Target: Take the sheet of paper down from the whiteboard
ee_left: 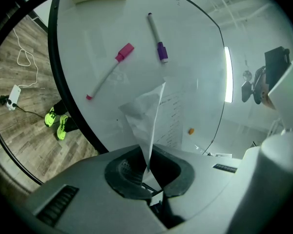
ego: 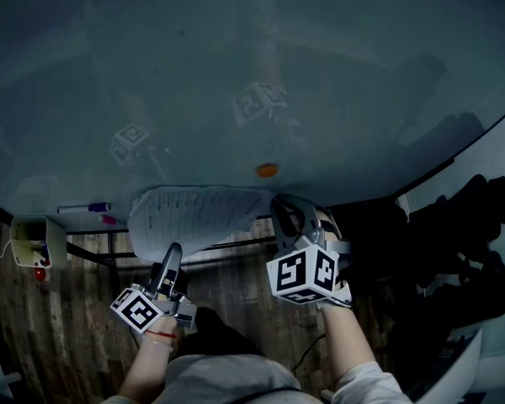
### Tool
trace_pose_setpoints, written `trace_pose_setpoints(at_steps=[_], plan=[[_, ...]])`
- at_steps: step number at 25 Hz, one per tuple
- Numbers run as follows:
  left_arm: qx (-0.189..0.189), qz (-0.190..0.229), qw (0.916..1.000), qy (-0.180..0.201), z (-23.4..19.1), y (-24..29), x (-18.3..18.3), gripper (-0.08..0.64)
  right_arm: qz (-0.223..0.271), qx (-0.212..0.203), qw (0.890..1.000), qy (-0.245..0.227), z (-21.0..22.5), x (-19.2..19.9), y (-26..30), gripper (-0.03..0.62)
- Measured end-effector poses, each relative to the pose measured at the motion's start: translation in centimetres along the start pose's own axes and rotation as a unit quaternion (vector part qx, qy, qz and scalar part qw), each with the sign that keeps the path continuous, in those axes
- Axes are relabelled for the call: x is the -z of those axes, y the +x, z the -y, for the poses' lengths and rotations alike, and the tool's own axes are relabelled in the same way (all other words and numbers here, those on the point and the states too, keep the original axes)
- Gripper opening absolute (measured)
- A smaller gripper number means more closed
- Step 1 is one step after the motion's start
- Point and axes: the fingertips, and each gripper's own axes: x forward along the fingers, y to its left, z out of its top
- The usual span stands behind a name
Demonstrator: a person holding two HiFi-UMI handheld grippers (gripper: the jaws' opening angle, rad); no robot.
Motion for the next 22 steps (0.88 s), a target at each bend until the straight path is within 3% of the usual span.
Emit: trace_pose_setpoints(at_steps=[6, 22], plan=[[-0.005, -0.018, 0.9993, 0.033, 0.3, -0.6, 0.4, 0.015, -0.001, 0.000, 1.000, 0.002, -1.6, 0.2, -1.0, 0.032], [0.015, -0.041, 0.9980, 0.045, 1.4, -4.6, 1.0, 0.015, -0.009, 0.003, 1.000, 0.011, -5.3, -0.7, -4.7, 0.028]])
